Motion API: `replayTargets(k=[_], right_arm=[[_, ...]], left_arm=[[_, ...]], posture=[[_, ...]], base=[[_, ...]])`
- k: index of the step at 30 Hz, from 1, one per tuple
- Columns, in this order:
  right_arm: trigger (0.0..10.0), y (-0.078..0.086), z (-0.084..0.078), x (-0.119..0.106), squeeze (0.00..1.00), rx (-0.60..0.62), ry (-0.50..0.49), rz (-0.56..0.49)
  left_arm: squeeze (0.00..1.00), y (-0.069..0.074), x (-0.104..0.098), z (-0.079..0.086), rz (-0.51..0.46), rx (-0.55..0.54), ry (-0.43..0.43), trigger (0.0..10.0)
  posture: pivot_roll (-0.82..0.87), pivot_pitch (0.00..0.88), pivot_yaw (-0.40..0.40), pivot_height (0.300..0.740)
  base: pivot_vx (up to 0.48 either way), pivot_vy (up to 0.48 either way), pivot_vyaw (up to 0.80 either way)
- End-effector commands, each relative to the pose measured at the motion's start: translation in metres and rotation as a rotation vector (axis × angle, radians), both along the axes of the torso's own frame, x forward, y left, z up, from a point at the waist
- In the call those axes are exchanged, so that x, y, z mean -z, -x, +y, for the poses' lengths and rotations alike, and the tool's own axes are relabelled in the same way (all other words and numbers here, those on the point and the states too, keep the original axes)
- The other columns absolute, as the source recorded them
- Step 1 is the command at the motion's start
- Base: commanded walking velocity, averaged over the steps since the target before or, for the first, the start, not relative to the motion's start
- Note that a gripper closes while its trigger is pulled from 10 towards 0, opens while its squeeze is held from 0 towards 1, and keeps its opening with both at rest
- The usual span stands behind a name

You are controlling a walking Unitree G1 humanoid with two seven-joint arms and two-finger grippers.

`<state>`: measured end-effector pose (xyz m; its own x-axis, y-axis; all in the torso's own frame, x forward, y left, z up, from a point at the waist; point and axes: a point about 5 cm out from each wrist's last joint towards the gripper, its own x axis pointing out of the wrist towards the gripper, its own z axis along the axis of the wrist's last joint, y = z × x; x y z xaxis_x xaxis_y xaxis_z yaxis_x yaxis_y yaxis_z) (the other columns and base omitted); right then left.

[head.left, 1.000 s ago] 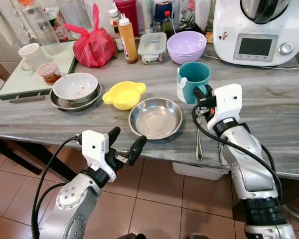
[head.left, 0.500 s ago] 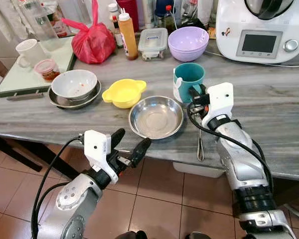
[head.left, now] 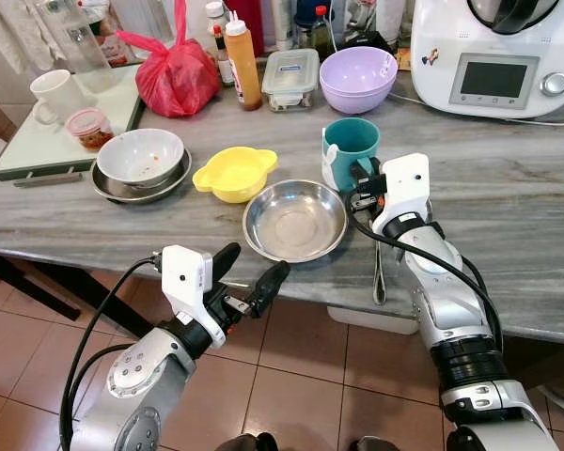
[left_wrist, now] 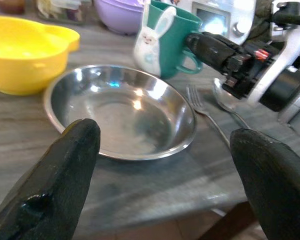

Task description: Setting the table

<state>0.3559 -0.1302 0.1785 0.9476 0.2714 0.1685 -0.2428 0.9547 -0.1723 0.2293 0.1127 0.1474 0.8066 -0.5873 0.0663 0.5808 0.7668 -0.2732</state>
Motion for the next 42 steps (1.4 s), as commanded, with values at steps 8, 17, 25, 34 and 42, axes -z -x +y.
replayTargets(k=[8,17,25,34,42], right_arm=[[10.0,-0.003,0.000,0.006,0.00,-0.005,0.004,0.011],[10.0,-0.003,0.000,0.011,1.00,-0.016,0.000,0.018],[10.0,-0.004,0.000,0.011,1.00,-0.018,-0.003,0.013],[10.0,-0.004,0.002,-0.007,1.00,-0.032,-0.005,-0.058],[10.0,0.004,0.007,-0.021,1.00,-0.045,-0.013,-0.116]], left_arm=[[0.00,0.003,-0.001,-0.002,0.005,0.061,-0.002,10.0],[0.00,0.003,-0.001,-0.003,0.011,0.069,-0.005,10.0],[0.00,0.002,-0.001,-0.003,0.010,0.069,-0.008,10.0],[0.00,-0.002,-0.001,-0.004,0.006,0.063,-0.012,10.0],[0.00,-0.004,-0.001,-0.004,0.000,0.063,-0.016,10.0]], posture=[[-0.07,0.165,0.138,0.740],[-0.07,0.166,0.140,0.740],[-0.07,0.160,0.142,0.740],[-0.07,0.151,0.145,0.740],[-0.08,0.140,0.145,0.740]], base=[[0.000,0.000,0.00],[0.000,0.000,0.00],[0.000,0.000,0.00],[0.000,0.000,0.00],[0.000,0.000,0.00]])
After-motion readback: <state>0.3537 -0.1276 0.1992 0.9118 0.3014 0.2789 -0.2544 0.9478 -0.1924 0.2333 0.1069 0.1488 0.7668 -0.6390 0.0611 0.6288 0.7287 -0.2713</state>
